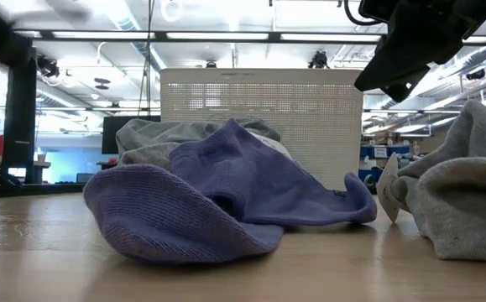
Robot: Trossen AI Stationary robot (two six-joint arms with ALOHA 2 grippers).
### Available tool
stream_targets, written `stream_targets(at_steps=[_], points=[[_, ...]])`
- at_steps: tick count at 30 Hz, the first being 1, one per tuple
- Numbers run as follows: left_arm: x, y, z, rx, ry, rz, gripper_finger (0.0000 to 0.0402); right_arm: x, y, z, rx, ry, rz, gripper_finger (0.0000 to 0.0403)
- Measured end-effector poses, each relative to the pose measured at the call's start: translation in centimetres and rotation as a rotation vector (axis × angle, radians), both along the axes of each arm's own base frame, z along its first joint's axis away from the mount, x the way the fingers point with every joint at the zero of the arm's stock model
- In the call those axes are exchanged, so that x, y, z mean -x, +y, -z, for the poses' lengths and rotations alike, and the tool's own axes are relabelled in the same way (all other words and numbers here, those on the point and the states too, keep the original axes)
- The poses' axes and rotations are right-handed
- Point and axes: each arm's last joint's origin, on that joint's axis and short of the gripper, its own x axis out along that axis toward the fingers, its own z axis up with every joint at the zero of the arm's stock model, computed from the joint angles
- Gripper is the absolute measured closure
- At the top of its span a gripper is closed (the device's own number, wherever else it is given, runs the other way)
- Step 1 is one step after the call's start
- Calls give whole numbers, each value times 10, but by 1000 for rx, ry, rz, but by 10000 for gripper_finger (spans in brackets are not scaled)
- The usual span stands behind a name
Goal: Sort clothes
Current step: Put the black sock into the white laundry bin
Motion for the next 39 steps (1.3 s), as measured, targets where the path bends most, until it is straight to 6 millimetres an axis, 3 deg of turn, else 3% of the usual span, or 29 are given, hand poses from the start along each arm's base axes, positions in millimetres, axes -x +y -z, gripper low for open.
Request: stream_targets(at_steps=[5, 10, 18, 22, 28, 34, 39], points=[[-9, 0, -64, -152, -162, 78, 400, 0, 0, 0, -1, -1, 0, 391], [-24, 18, -122, -308, -285, 161, 401, -1, -1, -1, -1, -5, 3, 391], [-58, 80, -201, -535, -428, 261, 401, -4, -10, -1, 21, -9, 24, 392], [-72, 114, -231, -581, -510, 329, 401, -6, -15, -1, 20, -11, 44, 392], [-110, 169, -249, -625, -475, 412, 401, -9, -21, -1, 20, -14, 69, 390], [-160, 229, -247, -666, -434, 496, 401, -9, -21, -1, 20, -15, 69, 395], [-187, 262, -237, -684, -382, 491, 393, -9, -21, -1, 37, -16, 58, 396]])
